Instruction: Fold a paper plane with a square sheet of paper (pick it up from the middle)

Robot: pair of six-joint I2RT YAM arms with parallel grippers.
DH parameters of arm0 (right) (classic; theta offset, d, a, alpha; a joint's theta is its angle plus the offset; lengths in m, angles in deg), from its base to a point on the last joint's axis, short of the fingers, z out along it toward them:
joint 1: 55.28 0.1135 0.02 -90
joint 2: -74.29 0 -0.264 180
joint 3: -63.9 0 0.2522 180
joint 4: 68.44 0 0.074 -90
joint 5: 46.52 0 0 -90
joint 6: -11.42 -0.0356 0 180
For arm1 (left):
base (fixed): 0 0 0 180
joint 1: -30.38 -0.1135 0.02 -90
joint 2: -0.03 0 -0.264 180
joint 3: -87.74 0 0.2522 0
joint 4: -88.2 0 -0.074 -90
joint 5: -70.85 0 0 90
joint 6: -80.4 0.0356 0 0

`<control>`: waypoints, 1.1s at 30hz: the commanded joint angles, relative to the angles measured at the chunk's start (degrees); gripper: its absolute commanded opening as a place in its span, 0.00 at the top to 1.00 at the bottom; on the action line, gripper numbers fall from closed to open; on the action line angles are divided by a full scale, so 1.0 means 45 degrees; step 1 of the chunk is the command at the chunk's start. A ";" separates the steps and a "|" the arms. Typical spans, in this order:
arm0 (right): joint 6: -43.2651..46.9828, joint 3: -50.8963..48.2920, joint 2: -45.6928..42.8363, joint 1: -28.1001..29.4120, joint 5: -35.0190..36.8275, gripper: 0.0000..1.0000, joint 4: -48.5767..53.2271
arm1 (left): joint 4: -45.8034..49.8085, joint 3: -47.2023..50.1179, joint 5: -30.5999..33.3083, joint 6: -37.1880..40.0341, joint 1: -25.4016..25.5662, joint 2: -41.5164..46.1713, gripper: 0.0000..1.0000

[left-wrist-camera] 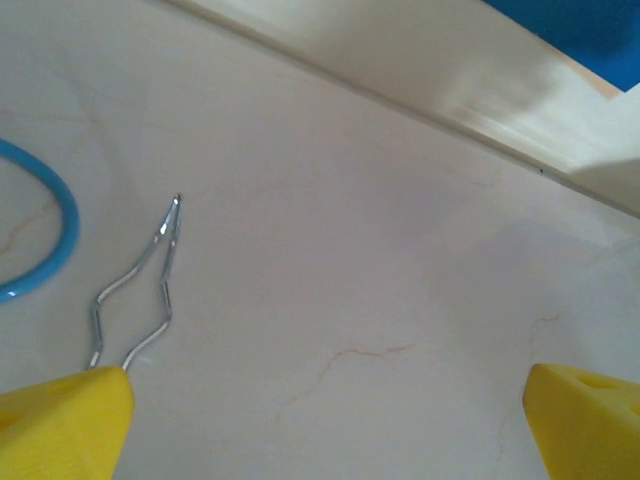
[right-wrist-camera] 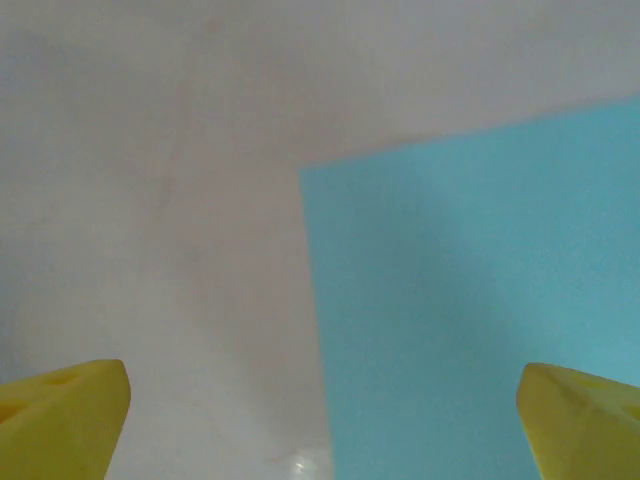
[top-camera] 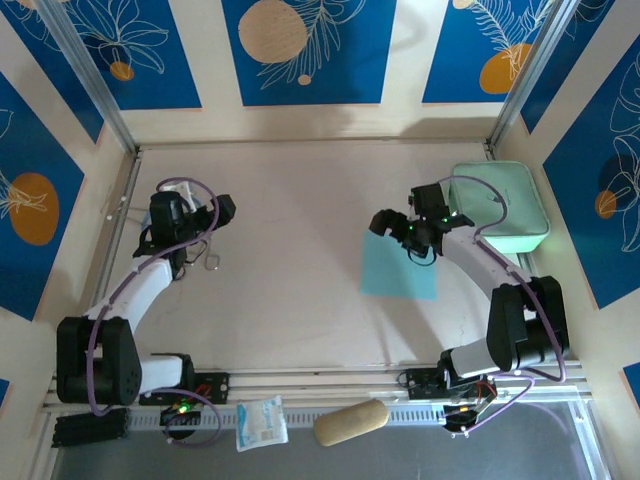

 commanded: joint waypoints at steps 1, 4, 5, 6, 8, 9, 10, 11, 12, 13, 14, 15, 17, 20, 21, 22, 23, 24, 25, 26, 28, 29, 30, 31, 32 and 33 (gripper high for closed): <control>-0.0706 -0.0510 0.0340 0.0232 0.0190 0.03 0.0209 | -0.0548 -0.0300 -0.0810 -0.0584 0.0094 -0.0313 0.01; -0.0788 -0.0721 0.0706 0.0527 0.0504 0.03 0.0148 | -0.0778 -0.0349 -0.1053 -0.0746 0.0085 -0.0586 0.01; -0.0836 -0.0689 0.0871 0.0630 0.0651 0.04 0.0212 | -0.0829 -0.0359 -0.1110 -0.0811 0.0094 -0.0668 0.00; -0.0901 -0.0616 0.1090 0.0723 0.0802 0.04 0.0304 | -0.0864 -0.0370 -0.1159 -0.0855 0.0094 -0.0750 0.01; -0.1073 -0.0526 0.1517 0.0945 0.1137 0.04 0.0432 | -0.0855 -0.0418 -0.1276 -0.0952 0.0094 -0.0895 0.01; -0.1205 -0.0464 0.1740 0.1037 0.1215 0.04 0.0454 | -0.0884 -0.0428 -0.1320 -0.0986 0.0089 -0.0950 0.01; -0.1358 -0.0391 0.1960 0.1147 0.1310 0.05 0.0468 | -0.0885 -0.0443 -0.1355 -0.1020 0.0094 -0.0999 0.01; -0.1521 -0.0334 0.2143 0.1275 0.1411 0.04 0.0502 | -0.0903 -0.0448 -0.1376 -0.1025 0.0089 -0.1029 0.01; -0.1735 -0.0245 0.2343 0.1454 0.1491 0.05 0.0536 | -0.0904 -0.0443 -0.1407 -0.1025 0.0091 -0.1063 0.01; -0.1953 -0.0148 0.2575 0.1674 0.1639 0.05 0.0566 | -0.0876 -0.0448 -0.1422 -0.1042 0.0084 -0.1074 0.01; -0.2270 -0.0057 0.2763 0.1893 0.1790 0.05 0.0620 | -0.0884 -0.0448 -0.1439 -0.1060 0.0093 -0.1116 0.01; -0.2758 0.0100 0.2972 0.2218 0.2030 0.06 0.0724 | -0.0863 -0.0447 -0.1442 -0.1070 0.0094 -0.1178 0.01; -0.3429 0.0438 0.3343 0.2991 0.2505 0.07 0.0806 | -0.0716 -0.0518 -0.1405 -0.1053 0.0094 -0.1362 0.01; -0.4243 0.1374 0.4124 0.4072 0.2647 0.07 0.0867 | -0.0391 -0.0781 -0.1461 -0.1006 0.0094 -0.1768 0.01; -0.4512 0.1782 0.4454 0.4363 0.2544 0.08 0.0877 | -0.0311 -0.0869 -0.1490 -0.1043 0.0078 -0.1913 0.01; -0.4713 0.2208 0.4803 0.4647 0.2356 0.07 0.0864 | -0.0243 -0.0961 -0.1529 -0.1085 0.0094 -0.2050 0.01; -0.4805 0.2581 0.5123 0.4842 0.2149 0.08 0.0795 | -0.0175 -0.1057 -0.1596 -0.1114 0.0094 -0.2143 0.01; -0.4924 0.3045 0.5488 0.5073 0.1911 0.08 0.0769 | -0.0097 -0.1163 -0.1679 -0.1137 0.0094 -0.2256 0.01; -0.5038 0.3494 0.5854 0.5278 0.1641 0.08 0.0725 | 0.0024 -0.1255 -0.1723 -0.1146 0.0091 -0.2328 0.01; -0.5110 0.3842 0.6157 0.5441 0.1313 0.08 0.0597 | 0.0114 -0.1337 -0.1759 -0.1142 0.0094 -0.2362 0.01; -0.5564 0.4634 0.6807 0.5780 0.0714 0.09 0.0476 | 0.0397 -0.1513 -0.1809 -0.1160 0.0098 -0.2401 0.01; -0.5749 0.4913 0.7091 0.5882 0.0392 0.09 0.0336 | 0.0521 -0.1555 -0.1823 -0.1185 0.0107 -0.2383 0.01; -0.5949 0.5227 0.7364 0.6024 0.0014 0.09 0.0146 | 0.0656 -0.1608 -0.1814 -0.1182 0.0113 -0.2359 0.01; -0.6186 0.5515 0.7608 0.6148 -0.0253 0.10 -0.0021 | 0.0781 -0.1638 -0.1789 -0.1197 0.0113 -0.2317 0.01; -0.6336 0.5766 0.7815 0.6264 -0.0473 0.10 -0.0135 | 0.0908 -0.1656 -0.1770 -0.1227 0.0123 -0.2287 0.00; -0.6505 0.6072 0.8037 0.6366 -0.0681 0.10 -0.0189 | 0.1049 -0.1670 -0.1737 -0.1245 0.0132 -0.2240 0.01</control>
